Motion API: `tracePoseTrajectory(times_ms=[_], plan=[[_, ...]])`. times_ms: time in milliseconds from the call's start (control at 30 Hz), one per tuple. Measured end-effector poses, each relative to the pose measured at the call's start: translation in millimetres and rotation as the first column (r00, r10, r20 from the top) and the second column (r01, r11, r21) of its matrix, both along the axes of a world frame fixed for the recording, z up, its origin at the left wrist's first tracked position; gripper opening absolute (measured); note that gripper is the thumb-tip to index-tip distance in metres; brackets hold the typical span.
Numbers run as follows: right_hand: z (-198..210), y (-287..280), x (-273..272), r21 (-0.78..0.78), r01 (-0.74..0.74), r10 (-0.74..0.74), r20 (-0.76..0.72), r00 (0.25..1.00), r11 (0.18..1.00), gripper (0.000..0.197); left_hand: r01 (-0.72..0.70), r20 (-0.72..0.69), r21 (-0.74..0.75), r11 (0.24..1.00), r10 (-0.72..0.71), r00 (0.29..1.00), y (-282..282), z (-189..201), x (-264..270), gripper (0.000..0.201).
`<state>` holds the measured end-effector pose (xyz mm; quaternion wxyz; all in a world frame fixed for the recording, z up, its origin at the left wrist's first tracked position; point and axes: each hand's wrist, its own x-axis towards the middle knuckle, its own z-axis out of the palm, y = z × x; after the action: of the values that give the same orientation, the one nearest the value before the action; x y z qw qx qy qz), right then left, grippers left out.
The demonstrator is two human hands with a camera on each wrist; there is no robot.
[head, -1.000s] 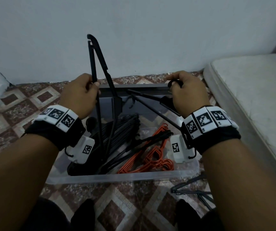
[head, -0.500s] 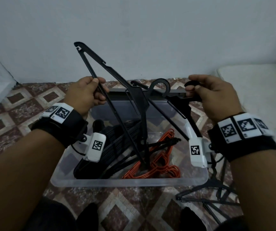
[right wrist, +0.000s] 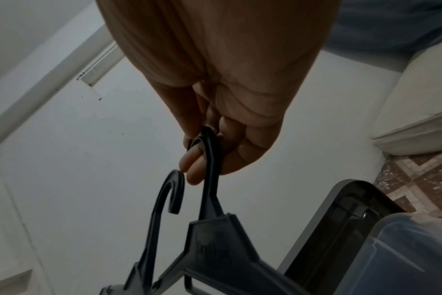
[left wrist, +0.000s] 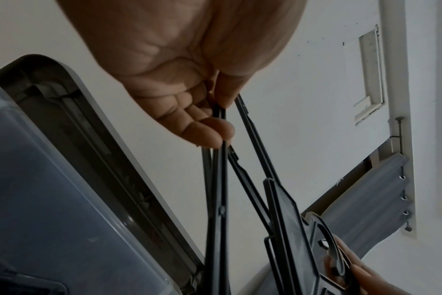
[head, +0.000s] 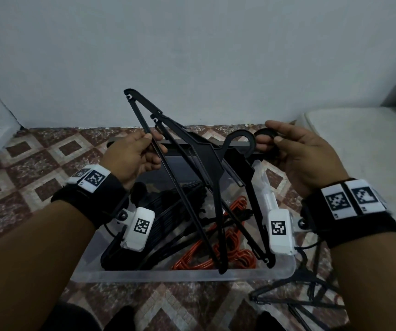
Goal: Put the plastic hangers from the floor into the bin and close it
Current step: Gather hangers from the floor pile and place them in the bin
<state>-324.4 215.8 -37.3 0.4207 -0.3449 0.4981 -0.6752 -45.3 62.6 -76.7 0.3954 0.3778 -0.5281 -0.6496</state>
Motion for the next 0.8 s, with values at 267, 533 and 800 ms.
tracePoseTrajectory(times_ms=[267, 533, 800], plan=[[-5.0, -4.4, 11.5, 0.064, -0.006, 0.016, -0.158, 0.987, 0.998, 0.030, -0.030, -0.001, 0.022, 0.999, 0.030, 1.000, 8.0, 0.5, -9.8, 0.025], [-14.4, -7.5, 16.8, 0.075, 0.182, -0.112, -0.551, 0.827, 0.980, 0.032, 0.133, 0.791, -0.258, 0.957, 0.130, 0.598, 12.3, 1.3, -12.0, 0.038], [-14.2, -8.3, 47.9, 0.113, 0.145, 0.005, -0.804, 0.594, 0.983, 0.029, 0.514, 0.686, -0.632, 0.580, 0.110, 0.719, 56.6, 10.5, -65.6, 0.047]])
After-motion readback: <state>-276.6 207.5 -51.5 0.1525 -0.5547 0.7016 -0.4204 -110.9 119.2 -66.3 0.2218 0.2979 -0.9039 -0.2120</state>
